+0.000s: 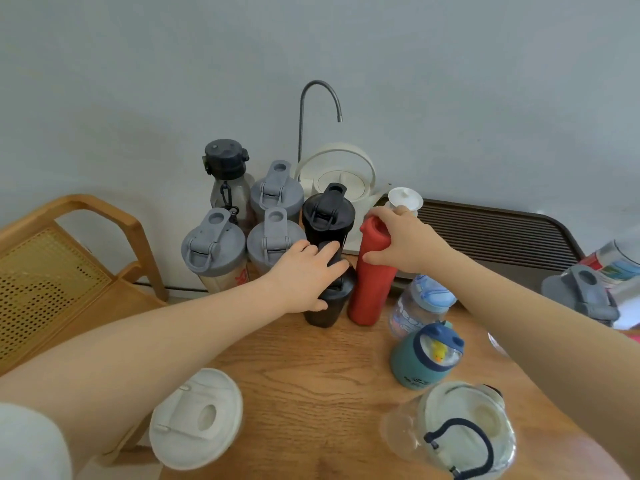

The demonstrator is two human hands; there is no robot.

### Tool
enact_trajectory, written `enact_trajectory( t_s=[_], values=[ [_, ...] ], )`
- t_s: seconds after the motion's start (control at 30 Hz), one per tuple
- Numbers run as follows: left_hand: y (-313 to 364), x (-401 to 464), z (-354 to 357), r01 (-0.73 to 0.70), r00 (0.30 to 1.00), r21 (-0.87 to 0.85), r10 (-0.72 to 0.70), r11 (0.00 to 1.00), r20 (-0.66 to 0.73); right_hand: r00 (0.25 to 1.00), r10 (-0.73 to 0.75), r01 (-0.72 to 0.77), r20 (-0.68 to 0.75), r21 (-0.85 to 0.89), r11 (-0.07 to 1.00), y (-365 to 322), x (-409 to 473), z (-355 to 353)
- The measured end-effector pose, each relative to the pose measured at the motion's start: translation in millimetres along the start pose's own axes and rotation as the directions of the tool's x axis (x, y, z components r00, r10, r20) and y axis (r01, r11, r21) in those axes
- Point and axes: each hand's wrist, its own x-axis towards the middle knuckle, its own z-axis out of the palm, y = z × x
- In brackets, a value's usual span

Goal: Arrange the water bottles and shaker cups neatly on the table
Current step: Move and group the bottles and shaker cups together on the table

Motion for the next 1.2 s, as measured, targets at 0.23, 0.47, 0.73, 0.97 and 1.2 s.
enact_trajectory(
  t_s=[0.23, 0.47, 0.73, 0.97, 1.2],
  values=[
    [5, 1, 0, 0.025, 0.999, -0.018, -0.026, 1.000, -0.030, 0.998, 0.037, -0.035, 0.048, -0.060, 0.998, 0, -31, -2],
    [10, -7, 0, 0.062, 0.995, -0.088, -0.069, 0.994, -0.073, 0.998, 0.050, -0.047, 0.035, -0.089, 0.995, -12, -33, 0],
    [-11, -69, -11, -0.049, 0.957, -0.393, -0.069, 0.918, -0.281, 0.972, -0.182, 0.132, -0.151, -0.289, 0.948, -32, -35, 12],
    [-28, -142, 6, -0.065, 0.986, -0.515, -0.024, 0.855, -0.164, 0.892, -0.447, 0.425, -0.063, -0.216, 0.879, -95, -47, 29],
    [-27, -205, 18, -0.078, 0.979, -0.440, 0.151, 0.895, 0.134, 0.950, -0.312, 0.312, 0.004, -0.016, 0.950, -142, -69, 52]
  ],
)
